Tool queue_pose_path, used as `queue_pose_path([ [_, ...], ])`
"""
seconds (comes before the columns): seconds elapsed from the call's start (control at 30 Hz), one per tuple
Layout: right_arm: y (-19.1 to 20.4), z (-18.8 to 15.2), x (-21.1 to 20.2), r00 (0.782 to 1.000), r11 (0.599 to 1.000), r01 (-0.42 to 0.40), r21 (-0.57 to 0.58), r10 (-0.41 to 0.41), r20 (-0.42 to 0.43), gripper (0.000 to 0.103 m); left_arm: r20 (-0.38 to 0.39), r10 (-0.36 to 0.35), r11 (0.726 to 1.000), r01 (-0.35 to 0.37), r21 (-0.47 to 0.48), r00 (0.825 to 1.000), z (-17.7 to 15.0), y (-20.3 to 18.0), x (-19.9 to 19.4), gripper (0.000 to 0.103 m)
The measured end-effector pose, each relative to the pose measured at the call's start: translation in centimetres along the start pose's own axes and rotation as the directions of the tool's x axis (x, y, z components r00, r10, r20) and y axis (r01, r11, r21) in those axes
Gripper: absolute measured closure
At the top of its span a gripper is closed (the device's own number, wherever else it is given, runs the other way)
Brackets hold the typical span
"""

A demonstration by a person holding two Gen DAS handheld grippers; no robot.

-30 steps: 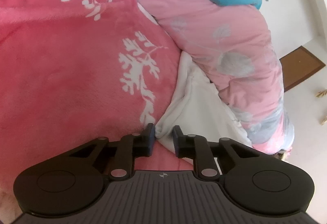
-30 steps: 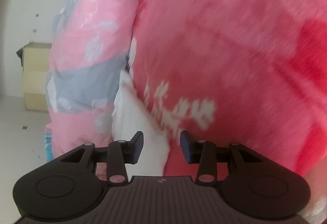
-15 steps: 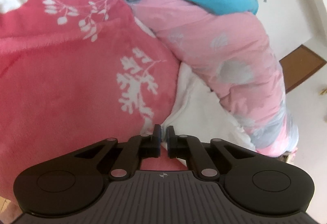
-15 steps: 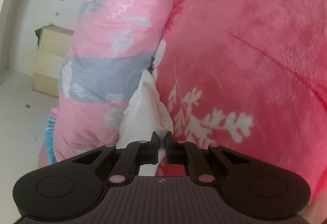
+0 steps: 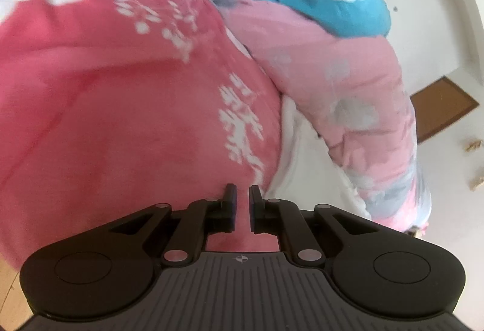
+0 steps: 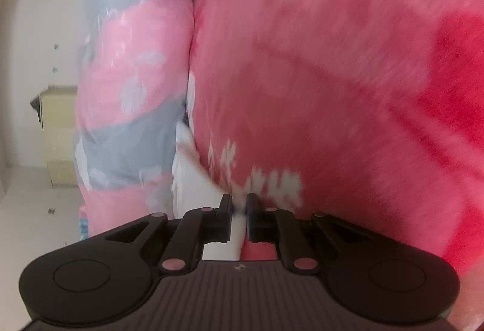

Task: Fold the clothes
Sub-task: 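Pinch the folded sweatshirt edge with the right gripper and smooth it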

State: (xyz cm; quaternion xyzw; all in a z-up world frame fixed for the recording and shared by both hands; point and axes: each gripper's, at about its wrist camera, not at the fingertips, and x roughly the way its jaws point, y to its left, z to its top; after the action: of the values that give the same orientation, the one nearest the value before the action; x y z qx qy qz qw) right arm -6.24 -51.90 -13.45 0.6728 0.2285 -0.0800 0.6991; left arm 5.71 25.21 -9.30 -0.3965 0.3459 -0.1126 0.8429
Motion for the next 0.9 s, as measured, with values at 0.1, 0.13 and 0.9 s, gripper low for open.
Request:
queue_pose_path([
  [0.1,0.0,-0.1,-1.2,0.999,1.000,0.007,-0.009,-0.007,0.033,0.092,-0.013,-0.018,0.999,0.019,0.043,1.000,-0.6,-0.9,-0.4,0.095],
  [0.13,0.2,-0.4,-1.5,0.999,1.000,0.014,-0.025,-0.013,0.036,0.090,-0.020,-0.026,0.997,0.027,0.074,0.999,-0.9,-1.6,-0.2,0.095],
  [0.9,8.0,-9.2,-2.2,0.997,0.838,0.050,-0.544,-0.070,-0.015,0.087,-0.020,0.059,0.811,-0.037,0.584,0.998,-5.6,-12.4,4.4,0.069],
])
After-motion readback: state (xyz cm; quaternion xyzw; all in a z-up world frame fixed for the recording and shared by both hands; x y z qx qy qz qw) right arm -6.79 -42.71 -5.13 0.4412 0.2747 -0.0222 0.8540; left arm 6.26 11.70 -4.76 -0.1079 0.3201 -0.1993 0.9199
